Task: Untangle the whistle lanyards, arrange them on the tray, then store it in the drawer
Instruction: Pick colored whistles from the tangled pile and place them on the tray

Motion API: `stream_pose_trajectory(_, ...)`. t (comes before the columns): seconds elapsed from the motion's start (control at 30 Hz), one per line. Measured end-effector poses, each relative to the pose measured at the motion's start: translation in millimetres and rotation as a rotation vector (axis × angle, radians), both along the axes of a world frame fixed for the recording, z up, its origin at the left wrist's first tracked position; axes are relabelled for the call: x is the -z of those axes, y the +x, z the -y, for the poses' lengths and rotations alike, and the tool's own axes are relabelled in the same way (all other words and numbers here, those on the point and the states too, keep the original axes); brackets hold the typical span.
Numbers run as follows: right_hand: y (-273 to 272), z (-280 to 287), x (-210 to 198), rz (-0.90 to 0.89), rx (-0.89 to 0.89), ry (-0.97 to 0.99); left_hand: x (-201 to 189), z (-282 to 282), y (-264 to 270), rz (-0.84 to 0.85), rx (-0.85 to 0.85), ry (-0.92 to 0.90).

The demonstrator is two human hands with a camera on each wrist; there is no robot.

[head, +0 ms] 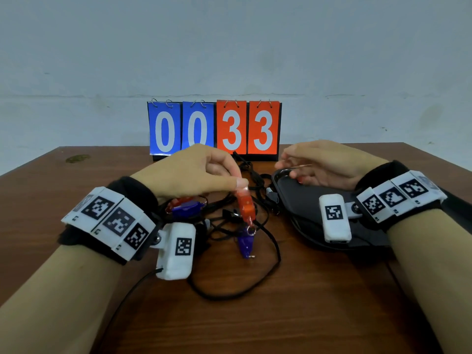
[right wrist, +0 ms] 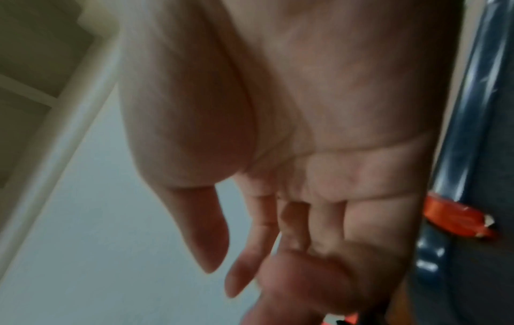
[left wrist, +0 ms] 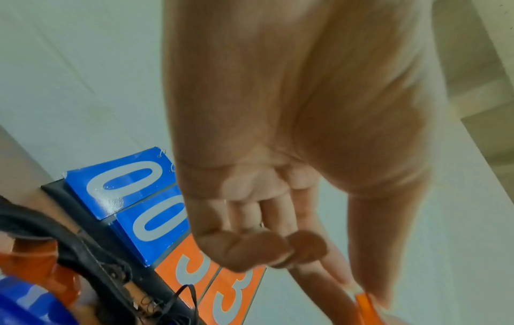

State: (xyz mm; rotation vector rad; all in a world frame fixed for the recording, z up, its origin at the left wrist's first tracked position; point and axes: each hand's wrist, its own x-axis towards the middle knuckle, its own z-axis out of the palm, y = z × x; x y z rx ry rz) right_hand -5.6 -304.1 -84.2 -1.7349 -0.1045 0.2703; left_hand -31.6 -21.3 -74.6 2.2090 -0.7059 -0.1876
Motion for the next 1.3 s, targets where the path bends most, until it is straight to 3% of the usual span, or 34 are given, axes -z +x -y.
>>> stream_pose_trajectory(0.17, -17, -18, -14, 0.06, -0.268, -0.003, 4, 1, 5, 0.028, -0.137, -0.212)
stream_pose_trajectory(0.33, -25, -24, -12, 0.041, -0.448, -0.012, 7, 8, 4, 0.048, -0.218, -0.269)
stream_pose_trajectory(0.67, -20, -20, -6, 0.015, -0.494, -0.028, 12, 12, 9, 0.056, -0.234, -0.24)
stream_pose_trajectory(0.77, -18, -9, -8, 0.046, -0.4, 0.024, 10, 12, 8, -0.022, -0.182, -0.116)
stream_pose_trajectory(0.93, -6, 23, -6, 0.035, -0.131, 0.134, 7, 8, 2, -0.137, 0.099, 0.233)
stream_pose_trajectory(1.3, 13, 56, 20, -0.055, 0.208, 0.11, 7, 11, 0, -0.236, 0.206, 0.44)
